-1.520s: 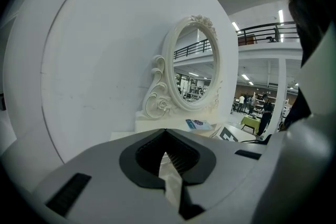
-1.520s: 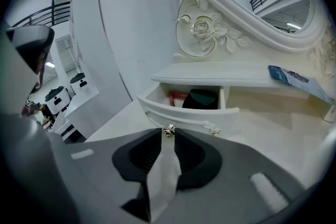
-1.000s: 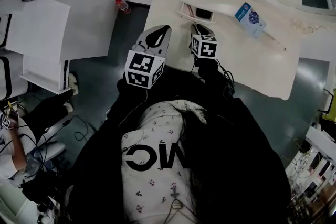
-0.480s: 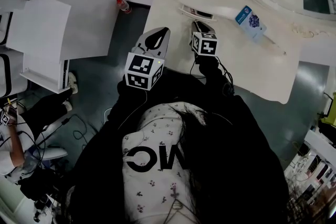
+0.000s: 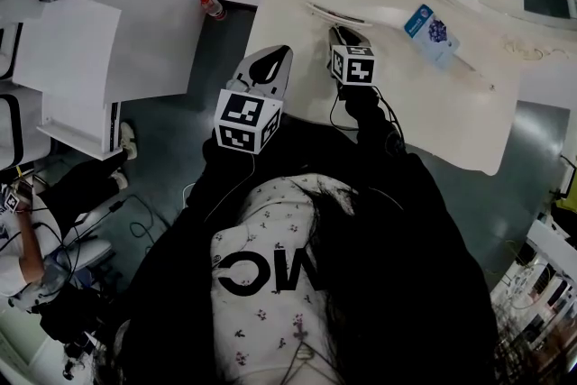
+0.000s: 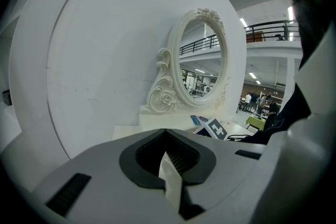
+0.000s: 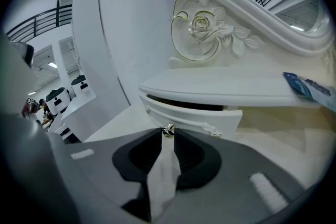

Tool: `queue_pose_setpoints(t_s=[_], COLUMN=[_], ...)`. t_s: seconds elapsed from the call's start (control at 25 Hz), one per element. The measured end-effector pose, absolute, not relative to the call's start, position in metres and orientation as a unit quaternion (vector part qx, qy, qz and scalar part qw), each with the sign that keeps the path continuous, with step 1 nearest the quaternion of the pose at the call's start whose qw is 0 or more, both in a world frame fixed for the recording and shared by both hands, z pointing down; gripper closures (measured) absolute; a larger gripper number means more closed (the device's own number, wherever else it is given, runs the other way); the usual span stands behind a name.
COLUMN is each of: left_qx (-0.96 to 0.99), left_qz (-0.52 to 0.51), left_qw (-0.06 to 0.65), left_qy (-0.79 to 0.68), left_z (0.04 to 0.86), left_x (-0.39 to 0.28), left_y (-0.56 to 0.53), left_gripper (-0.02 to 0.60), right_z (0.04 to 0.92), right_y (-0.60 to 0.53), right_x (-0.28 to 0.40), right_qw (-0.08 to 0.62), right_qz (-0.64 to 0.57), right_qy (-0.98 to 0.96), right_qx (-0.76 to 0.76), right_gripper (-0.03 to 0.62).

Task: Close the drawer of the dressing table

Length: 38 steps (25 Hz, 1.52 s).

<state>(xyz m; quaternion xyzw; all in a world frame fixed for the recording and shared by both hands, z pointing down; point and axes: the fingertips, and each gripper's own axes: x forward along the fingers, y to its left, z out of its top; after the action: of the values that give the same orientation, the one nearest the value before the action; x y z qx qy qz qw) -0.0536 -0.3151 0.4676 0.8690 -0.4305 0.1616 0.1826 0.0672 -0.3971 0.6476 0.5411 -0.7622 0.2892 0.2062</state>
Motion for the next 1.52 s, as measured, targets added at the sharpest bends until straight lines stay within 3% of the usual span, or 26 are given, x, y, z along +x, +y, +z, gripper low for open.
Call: queue_pose_setpoints(t_s=[0.8, 1.0, 1.24, 1.52], left_qx=[0.864, 0.862, 0.862, 0.863], left_qz=[0.167, 0.168, 0.168, 0.161], left_qw=[0.19, 0.191, 0.189, 0.186], left_qy=[-0.436, -0.439, -0.44, -0.441], left_z=[0.473, 0.473, 0.473, 0.471], left_x=[-0.056, -0.061, -0.064, -0.07], left_y=[-0.309, -0.308, -0.305, -0.302], left_gripper=[0.581, 0.581, 0.581, 0.581], right_z=[0.648, 0.648, 0.639, 0.613], right_y=[-0.424, -0.421, -0.405, -0.37], right_x=[0.077, 0.076, 0.075, 0.066], right_qw=[0.237, 0.279, 0.216, 0.193], right_qz=[0.252, 0.212, 0.279, 0.287], right_qy=[-0.771, -0.771, -0.765, -0.78], right_qx=[0.534, 0.531, 0.539, 0.521], right_gripper=[0.511, 0.511, 0.511, 0.513])
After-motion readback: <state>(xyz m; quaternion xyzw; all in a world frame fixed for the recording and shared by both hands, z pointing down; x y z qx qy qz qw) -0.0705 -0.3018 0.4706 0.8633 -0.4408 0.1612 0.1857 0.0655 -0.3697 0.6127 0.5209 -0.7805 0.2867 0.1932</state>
